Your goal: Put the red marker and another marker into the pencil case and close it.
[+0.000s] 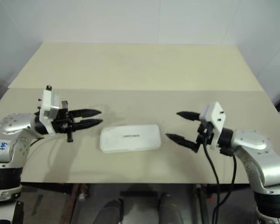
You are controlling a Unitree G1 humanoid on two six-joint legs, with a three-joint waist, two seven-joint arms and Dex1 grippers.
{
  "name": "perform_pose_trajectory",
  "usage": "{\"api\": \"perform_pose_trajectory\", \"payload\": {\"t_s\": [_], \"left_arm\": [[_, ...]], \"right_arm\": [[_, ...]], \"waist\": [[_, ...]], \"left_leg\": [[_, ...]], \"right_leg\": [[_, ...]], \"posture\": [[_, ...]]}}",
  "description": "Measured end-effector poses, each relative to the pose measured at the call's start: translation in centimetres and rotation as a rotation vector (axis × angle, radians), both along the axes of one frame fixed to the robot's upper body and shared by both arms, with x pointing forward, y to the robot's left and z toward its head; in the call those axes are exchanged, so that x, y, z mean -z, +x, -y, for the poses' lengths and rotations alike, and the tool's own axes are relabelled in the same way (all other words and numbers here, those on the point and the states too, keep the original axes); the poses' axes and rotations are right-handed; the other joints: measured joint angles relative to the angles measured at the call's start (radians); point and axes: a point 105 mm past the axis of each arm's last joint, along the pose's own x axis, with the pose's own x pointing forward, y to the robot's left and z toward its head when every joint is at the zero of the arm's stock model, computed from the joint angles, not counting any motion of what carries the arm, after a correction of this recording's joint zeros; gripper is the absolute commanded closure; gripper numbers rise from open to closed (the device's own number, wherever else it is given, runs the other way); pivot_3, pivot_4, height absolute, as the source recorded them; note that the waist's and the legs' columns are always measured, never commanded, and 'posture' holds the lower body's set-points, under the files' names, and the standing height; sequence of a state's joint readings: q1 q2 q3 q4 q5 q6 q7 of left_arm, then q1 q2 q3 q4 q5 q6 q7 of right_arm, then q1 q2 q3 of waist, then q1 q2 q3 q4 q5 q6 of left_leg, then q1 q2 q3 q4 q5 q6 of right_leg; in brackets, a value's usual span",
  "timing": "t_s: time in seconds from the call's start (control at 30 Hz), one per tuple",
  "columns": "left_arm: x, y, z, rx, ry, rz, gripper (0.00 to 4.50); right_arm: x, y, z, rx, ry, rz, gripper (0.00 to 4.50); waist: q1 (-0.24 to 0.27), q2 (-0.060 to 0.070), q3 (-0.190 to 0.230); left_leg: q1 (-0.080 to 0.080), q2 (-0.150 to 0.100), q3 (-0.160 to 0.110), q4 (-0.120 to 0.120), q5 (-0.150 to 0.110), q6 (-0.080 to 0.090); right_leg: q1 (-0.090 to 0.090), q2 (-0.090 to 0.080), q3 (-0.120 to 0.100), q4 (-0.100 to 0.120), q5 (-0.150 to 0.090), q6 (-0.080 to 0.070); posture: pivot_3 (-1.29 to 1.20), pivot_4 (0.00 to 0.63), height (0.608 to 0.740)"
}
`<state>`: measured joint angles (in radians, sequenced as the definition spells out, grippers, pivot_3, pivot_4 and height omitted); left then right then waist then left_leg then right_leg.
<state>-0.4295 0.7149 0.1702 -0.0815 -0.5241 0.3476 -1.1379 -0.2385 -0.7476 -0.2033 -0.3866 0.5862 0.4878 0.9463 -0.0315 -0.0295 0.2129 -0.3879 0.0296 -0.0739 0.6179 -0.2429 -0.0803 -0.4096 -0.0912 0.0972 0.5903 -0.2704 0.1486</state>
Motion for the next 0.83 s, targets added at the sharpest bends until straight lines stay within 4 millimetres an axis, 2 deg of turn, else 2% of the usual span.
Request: {"api": "perform_pose_trajectory", "payload": {"t_s": [0.2,0.23,0.6,0.7,0.83], "left_arm": [[0.8,0.0,0.0,-0.013,-0.012,-0.002,0.21],[0.9,0.1,-0.1,-0.018,-0.013,0.004,0.03],[0.5,1.3,1.0,-0.024,-0.004,0.091,0.03],[0.6,1.2,0.9,-0.024,0.006,0.100,0.03],[1.5,0.9,-0.1,-0.066,0.015,0.066,0.03]], "right_arm": [[-0.2,-0.3,1.1,0.035,-0.007,0.011,0.00],[-0.2,-0.4,1.1,0.033,-0.010,0.008,0.00],[0.0,-0.8,1.6,0.028,-0.038,0.008,0.00],[0.0,-0.8,1.7,0.030,-0.042,0.017,0.00],[-0.1,-0.6,1.7,0.029,-0.034,0.027,0.00]], "waist": [[0.001,0.000,0.000],[0.001,0.000,0.000],[0.002,0.000,0.000],[-0.001,0.000,0.000],[-0.004,0.000,0.000]], "left_leg": [[0.000,0.000,0.000,0.000,0.000,0.000],[0.000,0.000,0.000,0.000,0.000,0.000],[0.000,0.000,0.000,0.000,0.000,0.000],[0.000,0.000,0.000,-0.001,0.000,0.000],[0.000,0.000,0.001,-0.001,0.000,0.000]], "right_leg": [[0.000,0.000,0.000,0.000,0.000,0.000],[0.000,0.000,0.000,0.000,0.000,0.000],[0.000,0.000,0.000,-0.001,0.000,0.000],[0.000,0.000,0.000,-0.001,0.000,0.000],[0.000,0.000,0.000,-0.001,0.000,0.000]], "posture": [[0.00,0.150,0.740],[0.00,0.150,0.740],[0.00,0.150,0.740],[0.00,0.150,0.740],[0.00,0.150,0.740]]}}
